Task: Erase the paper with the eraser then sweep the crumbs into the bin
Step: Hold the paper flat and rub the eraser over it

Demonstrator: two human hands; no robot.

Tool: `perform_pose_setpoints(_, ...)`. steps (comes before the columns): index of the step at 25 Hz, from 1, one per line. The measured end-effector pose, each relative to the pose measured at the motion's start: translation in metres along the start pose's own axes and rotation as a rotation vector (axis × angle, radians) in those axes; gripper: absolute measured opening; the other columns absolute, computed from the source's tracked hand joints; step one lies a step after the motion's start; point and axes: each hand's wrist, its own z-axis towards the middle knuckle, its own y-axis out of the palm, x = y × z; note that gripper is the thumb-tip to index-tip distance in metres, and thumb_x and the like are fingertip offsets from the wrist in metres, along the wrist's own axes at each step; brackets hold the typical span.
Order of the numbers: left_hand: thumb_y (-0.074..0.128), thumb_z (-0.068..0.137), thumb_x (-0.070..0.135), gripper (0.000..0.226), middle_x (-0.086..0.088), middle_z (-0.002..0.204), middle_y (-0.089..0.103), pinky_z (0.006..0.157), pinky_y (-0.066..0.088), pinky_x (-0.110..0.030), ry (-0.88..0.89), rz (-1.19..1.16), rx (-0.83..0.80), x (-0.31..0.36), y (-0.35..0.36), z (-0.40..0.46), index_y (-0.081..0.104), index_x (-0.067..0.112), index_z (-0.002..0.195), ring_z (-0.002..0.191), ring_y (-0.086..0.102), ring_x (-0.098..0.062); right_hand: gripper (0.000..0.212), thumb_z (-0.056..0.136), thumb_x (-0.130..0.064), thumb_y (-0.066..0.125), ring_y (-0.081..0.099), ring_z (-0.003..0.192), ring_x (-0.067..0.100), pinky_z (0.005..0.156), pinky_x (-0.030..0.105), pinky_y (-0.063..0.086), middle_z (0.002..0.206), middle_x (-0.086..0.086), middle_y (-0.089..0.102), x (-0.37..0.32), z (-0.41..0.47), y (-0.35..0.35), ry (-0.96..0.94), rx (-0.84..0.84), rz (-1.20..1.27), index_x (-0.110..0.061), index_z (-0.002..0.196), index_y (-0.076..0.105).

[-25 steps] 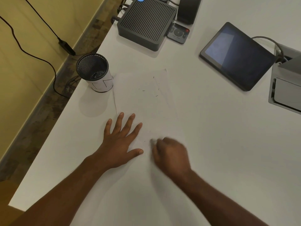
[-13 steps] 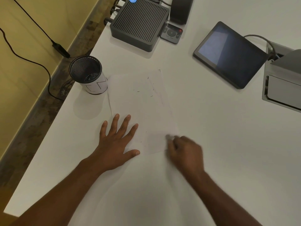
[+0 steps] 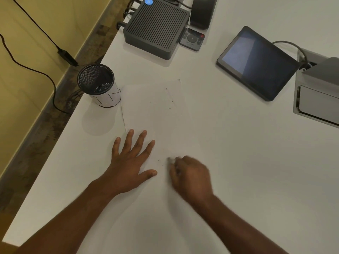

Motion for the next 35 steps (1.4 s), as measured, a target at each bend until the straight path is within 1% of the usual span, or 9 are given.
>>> perform_pose_setpoints(4, 0.012, 0.086, 0.085, 0.089, 0.001, 0.166, -0.020, 0.118, -0.002, -0.064, 0.009, -0.020, 0.007, -0.001, 0.001, 0.000, 0.000, 0.035, 0.159, 0.150, -0.024, -0.030, 0.026, 0.090, -0.031, 0.061, 0.051, 0.052, 0.018, 0.048, 0.022, 0.025, 0.061, -0.002, 0.055, -0.010, 0.007, 0.009, -0.228, -0.116, -0.038, -0.018, 0.067, 0.059)
perform_pose_setpoints(9, 0.016, 0.087, 0.083, 0.088, 0.002, 0.166, -0.020, 0.117, -0.004, -0.064, 0.017, -0.033, 0.026, -0.001, -0.001, -0.002, 0.002, 0.035, 0.159, 0.150, -0.025, -0.030, 0.044, 0.094, -0.033, 0.055, 0.054, 0.049, 0.029, 0.048, 0.026, 0.027, 0.054, 0.002, 0.049, 0.033, 0.065, -0.007, 0.110, 0.042, -0.109, -0.013, 0.055, 0.053)
perform_pose_setpoints(13, 0.019, 0.088, 0.081, 0.086, 0.001, 0.167, -0.017, 0.116, -0.006, -0.061, 0.023, -0.025, 0.048, 0.000, 0.000, -0.001, 0.004, 0.034, 0.159, 0.151, -0.021, -0.031, 0.036, 0.092, -0.031, 0.058, 0.052, 0.050, 0.025, 0.046, 0.025, 0.028, 0.057, 0.001, 0.053, -0.002, 0.030, 0.013, -0.172, -0.075, -0.041, -0.017, 0.059, 0.054)
perform_pose_setpoints(18, 0.024, 0.089, 0.080, 0.085, 0.000, 0.167, -0.014, 0.116, -0.004, -0.061, 0.032, -0.028, 0.049, -0.001, 0.001, -0.001, 0.006, 0.034, 0.159, 0.152, -0.019, -0.032, 0.045, 0.093, -0.032, 0.055, 0.049, 0.045, 0.030, 0.048, 0.026, 0.023, 0.051, 0.002, 0.045, 0.023, 0.076, -0.002, 0.156, 0.060, -0.132, -0.012, 0.053, 0.053)
perform_pose_setpoints(22, 0.022, 0.089, 0.081, 0.086, 0.000, 0.167, -0.015, 0.116, -0.002, -0.063, 0.028, -0.024, 0.027, -0.001, 0.000, -0.002, 0.006, 0.034, 0.159, 0.152, -0.019, -0.032, 0.037, 0.092, -0.033, 0.058, 0.051, 0.048, 0.023, 0.049, 0.023, 0.026, 0.056, -0.001, 0.053, -0.004, 0.036, 0.014, -0.131, -0.083, -0.056, -0.017, 0.058, 0.054)
perform_pose_setpoints(26, 0.024, 0.088, 0.082, 0.090, 0.001, 0.167, -0.017, 0.116, -0.003, -0.062, 0.023, -0.049, 0.025, -0.001, -0.001, -0.003, 0.002, 0.031, 0.159, 0.151, -0.021, -0.029, 0.046, 0.096, -0.038, 0.050, 0.056, 0.052, 0.028, 0.049, 0.028, 0.028, 0.056, 0.002, 0.051, 0.028, 0.088, -0.005, 0.156, 0.046, -0.152, -0.012, 0.058, 0.055)
perform_pose_setpoints(30, 0.027, 0.085, 0.084, 0.107, -0.002, 0.165, -0.023, 0.118, -0.009, -0.053, -0.007, -0.091, 0.037, -0.003, -0.001, -0.008, -0.016, 0.017, 0.157, 0.151, -0.023, -0.022, 0.036, 0.093, -0.037, 0.052, 0.051, 0.051, 0.019, 0.044, 0.027, 0.036, 0.058, -0.004, 0.052, -0.027, 0.038, 0.012, -0.135, -0.113, 0.011, -0.020, 0.062, 0.053)
perform_pose_setpoints(32, 0.031, 0.084, 0.085, 0.111, -0.004, 0.167, -0.016, 0.119, -0.006, -0.050, -0.032, -0.105, 0.050, -0.003, 0.000, -0.012, -0.011, 0.013, 0.157, 0.153, -0.016, -0.020, 0.032, 0.090, -0.037, 0.055, 0.051, 0.052, 0.018, 0.043, 0.025, 0.033, 0.059, -0.006, 0.052, -0.025, 0.039, 0.018, -0.222, -0.145, -0.042, -0.021, 0.063, 0.054)
perform_pose_setpoints(35, 0.031, 0.083, 0.085, 0.112, -0.002, 0.167, -0.017, 0.118, -0.005, -0.051, -0.032, -0.125, 0.044, -0.005, 0.000, -0.013, -0.010, 0.013, 0.157, 0.153, -0.016, -0.019, 0.040, 0.090, -0.034, 0.059, 0.051, 0.048, 0.023, 0.048, 0.023, 0.028, 0.054, -0.002, 0.050, 0.005, 0.092, 0.009, 0.019, 0.021, -0.115, -0.016, 0.056, 0.052)
